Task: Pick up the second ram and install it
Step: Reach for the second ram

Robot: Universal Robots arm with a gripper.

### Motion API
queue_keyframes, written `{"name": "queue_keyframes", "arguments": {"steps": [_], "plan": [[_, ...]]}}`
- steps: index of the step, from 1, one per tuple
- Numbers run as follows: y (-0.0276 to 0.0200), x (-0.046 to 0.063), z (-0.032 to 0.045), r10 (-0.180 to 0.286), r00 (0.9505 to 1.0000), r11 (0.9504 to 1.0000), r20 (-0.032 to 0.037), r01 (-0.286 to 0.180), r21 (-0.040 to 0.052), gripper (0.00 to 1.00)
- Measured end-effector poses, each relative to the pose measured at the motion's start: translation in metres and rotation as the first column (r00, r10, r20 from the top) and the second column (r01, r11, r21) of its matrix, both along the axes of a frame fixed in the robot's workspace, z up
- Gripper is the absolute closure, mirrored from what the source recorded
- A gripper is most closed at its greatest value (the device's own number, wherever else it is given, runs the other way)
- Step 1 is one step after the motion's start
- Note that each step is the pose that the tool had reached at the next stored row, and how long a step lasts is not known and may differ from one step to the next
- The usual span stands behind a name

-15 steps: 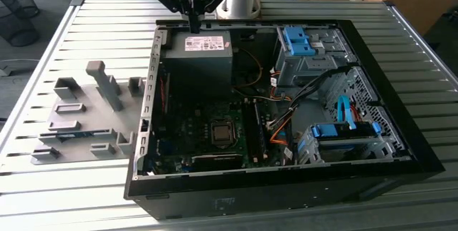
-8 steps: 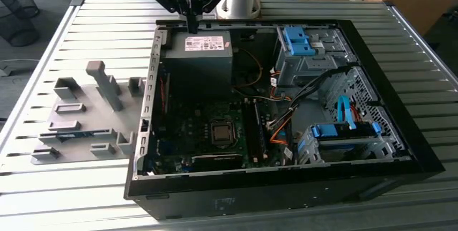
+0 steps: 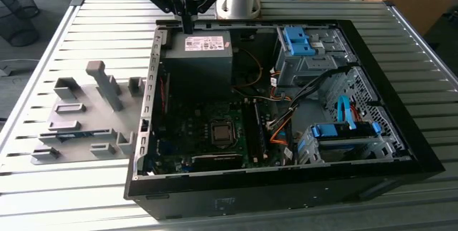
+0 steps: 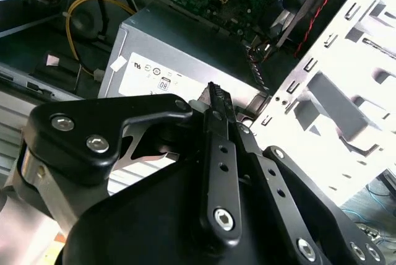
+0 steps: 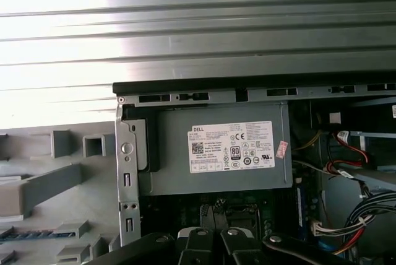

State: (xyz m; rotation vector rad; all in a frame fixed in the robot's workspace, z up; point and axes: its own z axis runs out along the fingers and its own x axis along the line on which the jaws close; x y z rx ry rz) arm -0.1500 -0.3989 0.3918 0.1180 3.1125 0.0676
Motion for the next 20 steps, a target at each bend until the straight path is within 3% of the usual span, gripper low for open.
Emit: {"name": "queue_keyframes", "arguments": {"steps": [20], "plan": [[0.0,-0.021,-0.0018,0.0,1.0,1.0,0.0,0.0,0.0,0.9]]}}
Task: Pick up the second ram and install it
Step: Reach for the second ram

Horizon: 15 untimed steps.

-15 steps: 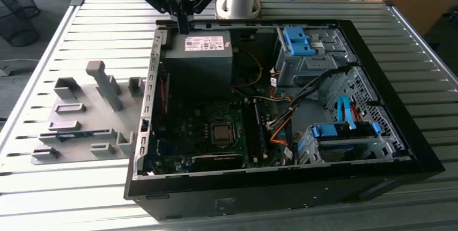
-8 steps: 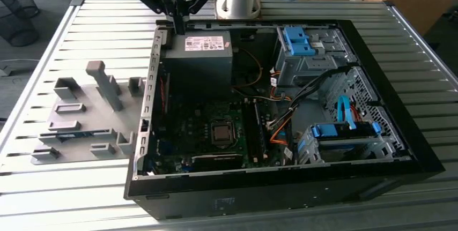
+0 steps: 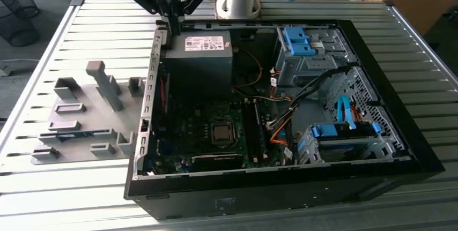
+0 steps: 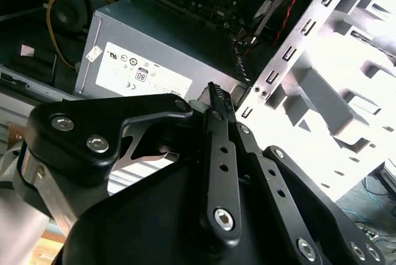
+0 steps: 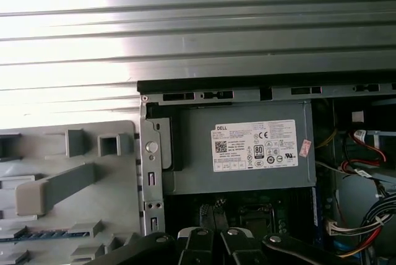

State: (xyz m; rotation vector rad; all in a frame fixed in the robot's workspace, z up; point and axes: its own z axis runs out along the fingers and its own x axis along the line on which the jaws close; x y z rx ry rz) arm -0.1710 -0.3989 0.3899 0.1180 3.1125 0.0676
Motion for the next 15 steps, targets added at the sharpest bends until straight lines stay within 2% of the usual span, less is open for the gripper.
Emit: {"name": "queue_keyframes", "arguments": {"steps": [15], "plan": [[0.0,-0.019,-0.0012,0.0,1.0,1.0,0.0,0.0,0.0,0.9]]}}
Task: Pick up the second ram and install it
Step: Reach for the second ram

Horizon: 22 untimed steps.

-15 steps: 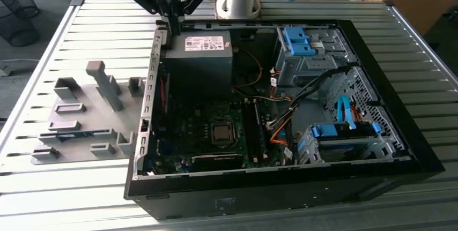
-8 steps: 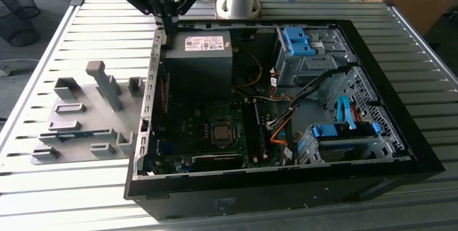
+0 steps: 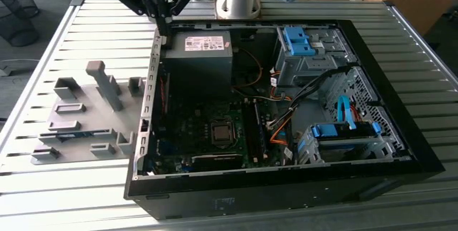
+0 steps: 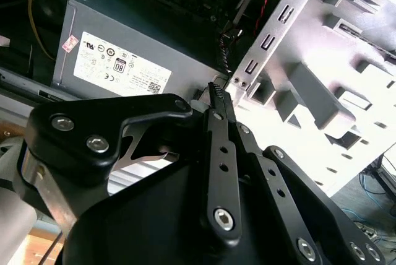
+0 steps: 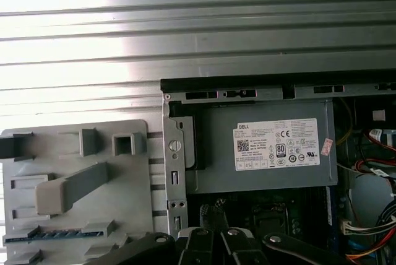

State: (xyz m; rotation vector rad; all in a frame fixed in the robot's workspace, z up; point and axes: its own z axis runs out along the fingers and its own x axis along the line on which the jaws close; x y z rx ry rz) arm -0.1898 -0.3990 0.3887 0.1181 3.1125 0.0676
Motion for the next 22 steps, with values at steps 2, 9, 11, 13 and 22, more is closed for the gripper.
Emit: {"name": "queue_keyframes", "arguments": {"steps": [2,9,11,13,22], "plan": [[0.0,-0.002,-0.0001,0.0,1.0,1.0,-0.0001,0.0,0.0,0.9],[0.0,-0.011,-0.0005,0.0,1.0,1.0,0.0,0.0,0.0,0.9],[0.0,-0.013,-0.0006,0.0,1.0,1.0,-0.0001,0.0,0.0,0.9],[0.0,-0.016,-0.0008,0.0,1.0,1.0,0.0,0.0,0.0,0.9],[-0.0005,-0.033,-0.0014,0.0,1.0,1.0,0.0,0.0,0.0,0.9]]}}
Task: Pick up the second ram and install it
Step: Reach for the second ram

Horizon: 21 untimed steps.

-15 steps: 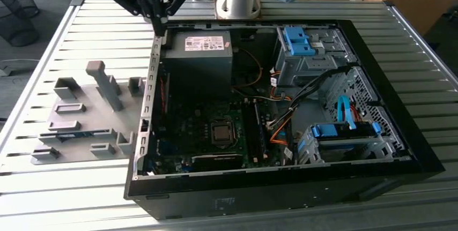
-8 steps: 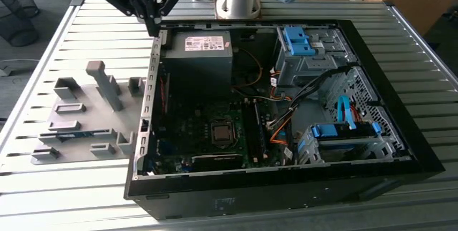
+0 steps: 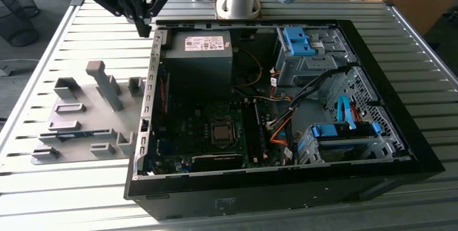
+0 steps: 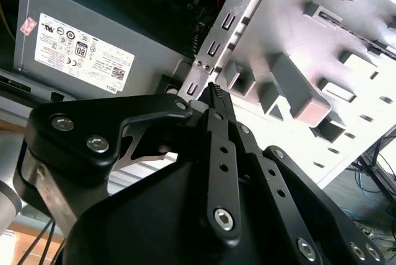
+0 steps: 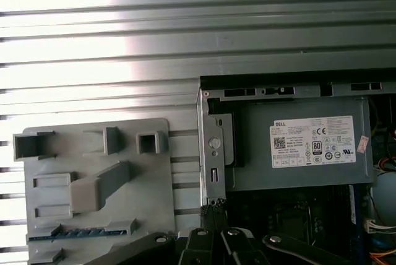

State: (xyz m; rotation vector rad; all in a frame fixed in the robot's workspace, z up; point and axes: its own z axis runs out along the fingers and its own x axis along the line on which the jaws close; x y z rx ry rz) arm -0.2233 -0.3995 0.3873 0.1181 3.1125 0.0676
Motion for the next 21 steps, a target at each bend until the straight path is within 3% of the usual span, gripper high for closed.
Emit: {"name": "queue_keyframes", "arguments": {"steps": [3,12,21], "plan": [[-0.0034,-0.006,-0.0002,0.0,1.0,1.0,0.0,0.0,0.0,0.9],[-0.0298,-0.02,-0.0014,0.0,1.0,1.0,0.0,0.0,0.0,0.9],[-0.0354,-0.044,-0.0021,0.0,1.0,1.0,0.0,0.0,0.0,0.9]]}}
